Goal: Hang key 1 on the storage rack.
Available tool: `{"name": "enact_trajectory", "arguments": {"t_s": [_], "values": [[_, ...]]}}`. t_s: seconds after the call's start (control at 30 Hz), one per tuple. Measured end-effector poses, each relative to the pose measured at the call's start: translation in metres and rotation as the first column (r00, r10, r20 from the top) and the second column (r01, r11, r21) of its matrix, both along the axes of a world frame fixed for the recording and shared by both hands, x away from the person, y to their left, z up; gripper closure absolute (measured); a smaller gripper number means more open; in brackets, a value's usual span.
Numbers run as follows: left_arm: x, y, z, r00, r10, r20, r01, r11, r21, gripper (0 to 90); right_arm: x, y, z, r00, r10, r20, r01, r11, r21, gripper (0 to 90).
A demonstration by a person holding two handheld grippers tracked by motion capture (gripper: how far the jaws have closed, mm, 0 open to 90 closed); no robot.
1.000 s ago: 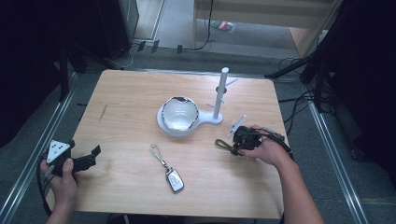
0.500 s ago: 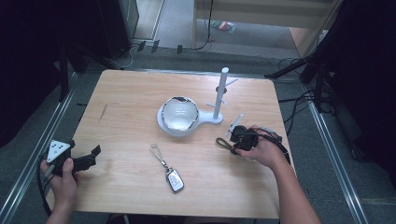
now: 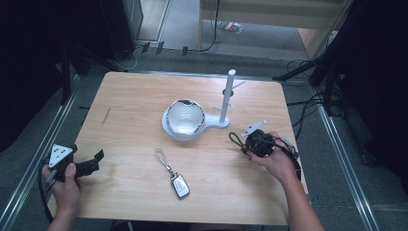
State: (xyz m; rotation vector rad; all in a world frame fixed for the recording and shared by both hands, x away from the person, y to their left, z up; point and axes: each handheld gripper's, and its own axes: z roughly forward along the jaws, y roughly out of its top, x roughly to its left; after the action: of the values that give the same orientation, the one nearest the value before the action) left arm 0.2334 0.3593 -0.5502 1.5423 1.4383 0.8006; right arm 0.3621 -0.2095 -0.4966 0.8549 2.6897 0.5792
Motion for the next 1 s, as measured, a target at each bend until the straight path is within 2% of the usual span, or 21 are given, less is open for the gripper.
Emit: {"name": "enact_trajectory", "arguments": {"t_s": [0.1, 0.3, 0.57, 0.8, 1.0], "values": [[0.000, 0.000, 0.000, 1.0000, -0.001, 0.001, 0.001, 1.0000, 0.000, 0.0, 0.000, -0.006, 0.006, 0.9990, -0.039, 0.023, 0.038, 0.999, 0.035, 71.8], [0.000, 0.000, 0.000, 1.0000, -0.001, 0.001, 0.001, 1.0000, -0.001, 0.0, -0.001, -0.016, 0.018, 0.9944, -0.081, 0.067, 0.073, 0.991, 0.115, 71.9], [0.000, 0.000, 0.000, 1.0000, -0.002, 0.005, 0.002, 1.0000, -0.002, 0.0, -0.001, -0.020, 0.029, 0.9891, -0.108, 0.101, 0.089, 0.981, 0.174, 71.9], [0.000, 0.000, 0.000, 1.0000, -0.002, 0.003, 0.002, 1.0000, -0.002, 0.0, -0.001, -0.023, 0.043, 0.9791, -0.150, 0.138, 0.114, 0.965, 0.237, 71.9], [0.000, 0.000, 0.000, 1.0000, -0.002, 0.004, 0.002, 1.0000, -0.003, 0.0, 0.001, -0.026, 0.053, 0.9706, -0.187, 0.151, 0.137, 0.946, 0.293, 71.9]]}}
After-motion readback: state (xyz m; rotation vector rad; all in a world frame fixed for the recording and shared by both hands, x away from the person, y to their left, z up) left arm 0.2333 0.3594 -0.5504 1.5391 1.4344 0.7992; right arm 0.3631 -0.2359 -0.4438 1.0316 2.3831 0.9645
